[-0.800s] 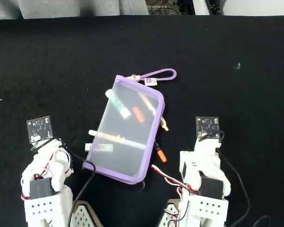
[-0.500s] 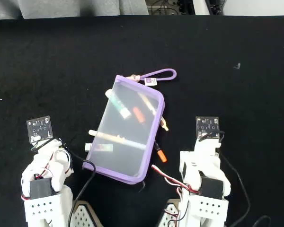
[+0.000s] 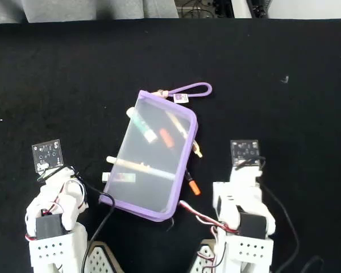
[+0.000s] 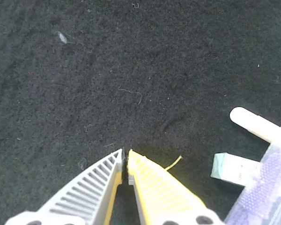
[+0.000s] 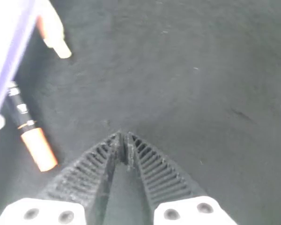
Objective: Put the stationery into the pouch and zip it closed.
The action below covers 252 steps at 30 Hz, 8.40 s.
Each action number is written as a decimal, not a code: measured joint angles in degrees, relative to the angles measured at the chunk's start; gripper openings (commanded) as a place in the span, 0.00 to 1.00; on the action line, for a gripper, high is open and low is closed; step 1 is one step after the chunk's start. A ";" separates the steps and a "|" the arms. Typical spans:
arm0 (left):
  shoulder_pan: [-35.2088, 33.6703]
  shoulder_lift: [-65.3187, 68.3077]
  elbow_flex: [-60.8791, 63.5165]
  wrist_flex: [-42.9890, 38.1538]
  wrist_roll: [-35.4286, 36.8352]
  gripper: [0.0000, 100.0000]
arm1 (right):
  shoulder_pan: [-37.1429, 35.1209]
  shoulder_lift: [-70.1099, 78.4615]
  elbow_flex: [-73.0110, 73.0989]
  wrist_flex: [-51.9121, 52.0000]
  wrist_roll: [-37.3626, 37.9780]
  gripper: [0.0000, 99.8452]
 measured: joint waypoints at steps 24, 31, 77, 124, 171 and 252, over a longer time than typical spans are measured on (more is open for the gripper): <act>0.00 0.00 0.00 0.00 0.00 0.03 | -6.07 0.09 -12.84 -19.60 2.29 0.19; 0.00 0.00 0.00 0.00 0.00 0.03 | -11.08 18.73 -33.32 -18.11 1.76 0.19; 0.00 0.00 0.00 0.00 0.00 0.03 | -8.44 160.97 -141.80 -11.69 1.85 0.19; 0.00 0.00 0.00 0.00 0.00 0.03 | -9.32 174.59 -178.90 15.65 4.40 0.26; 0.00 0.00 0.00 0.00 0.00 0.03 | -10.55 183.21 -189.63 17.41 0.35 0.30; 0.00 0.00 0.00 0.00 0.00 0.03 | -15.74 141.54 -191.12 25.05 0.35 0.01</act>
